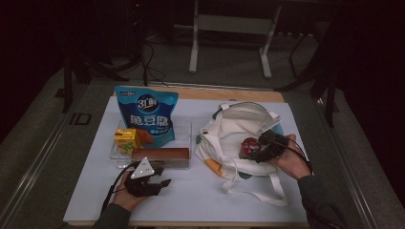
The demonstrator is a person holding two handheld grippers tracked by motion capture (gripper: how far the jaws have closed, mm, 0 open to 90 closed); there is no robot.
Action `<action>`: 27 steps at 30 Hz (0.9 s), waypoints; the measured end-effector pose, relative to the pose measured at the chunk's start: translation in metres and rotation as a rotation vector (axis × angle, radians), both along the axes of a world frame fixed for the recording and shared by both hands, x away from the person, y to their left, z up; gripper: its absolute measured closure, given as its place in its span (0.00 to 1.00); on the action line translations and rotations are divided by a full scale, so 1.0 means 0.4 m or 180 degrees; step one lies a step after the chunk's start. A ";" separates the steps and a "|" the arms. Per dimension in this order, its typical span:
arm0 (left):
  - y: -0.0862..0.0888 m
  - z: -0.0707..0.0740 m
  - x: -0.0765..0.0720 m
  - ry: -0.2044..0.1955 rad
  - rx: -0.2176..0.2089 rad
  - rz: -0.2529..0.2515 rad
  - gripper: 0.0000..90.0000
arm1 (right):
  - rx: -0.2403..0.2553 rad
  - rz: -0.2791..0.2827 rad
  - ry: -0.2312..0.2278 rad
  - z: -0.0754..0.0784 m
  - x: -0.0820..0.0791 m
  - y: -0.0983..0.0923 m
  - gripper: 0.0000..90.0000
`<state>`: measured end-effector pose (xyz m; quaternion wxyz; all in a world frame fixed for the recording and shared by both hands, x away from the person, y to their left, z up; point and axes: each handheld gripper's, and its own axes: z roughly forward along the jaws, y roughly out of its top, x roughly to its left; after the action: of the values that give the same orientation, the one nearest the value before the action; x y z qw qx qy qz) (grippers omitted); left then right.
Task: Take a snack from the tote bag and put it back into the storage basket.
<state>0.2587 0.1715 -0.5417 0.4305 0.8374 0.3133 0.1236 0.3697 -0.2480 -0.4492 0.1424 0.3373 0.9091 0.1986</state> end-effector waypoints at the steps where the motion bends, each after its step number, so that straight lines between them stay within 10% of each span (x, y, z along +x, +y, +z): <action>1: 0.000 0.000 0.000 0.0001 0.0002 0.0000 0.52 | -0.0024 0.0017 -0.0008 -0.003 0.003 0.004 0.24; 27: 0.000 0.000 0.000 -0.0004 -0.0002 -0.0004 0.52 | -0.0137 -0.0143 0.0270 -0.033 0.076 0.050 0.26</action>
<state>0.2585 0.1714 -0.5417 0.4310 0.8374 0.3125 0.1238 0.4002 -0.2281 -0.4622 0.1155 0.3625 0.9106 0.1612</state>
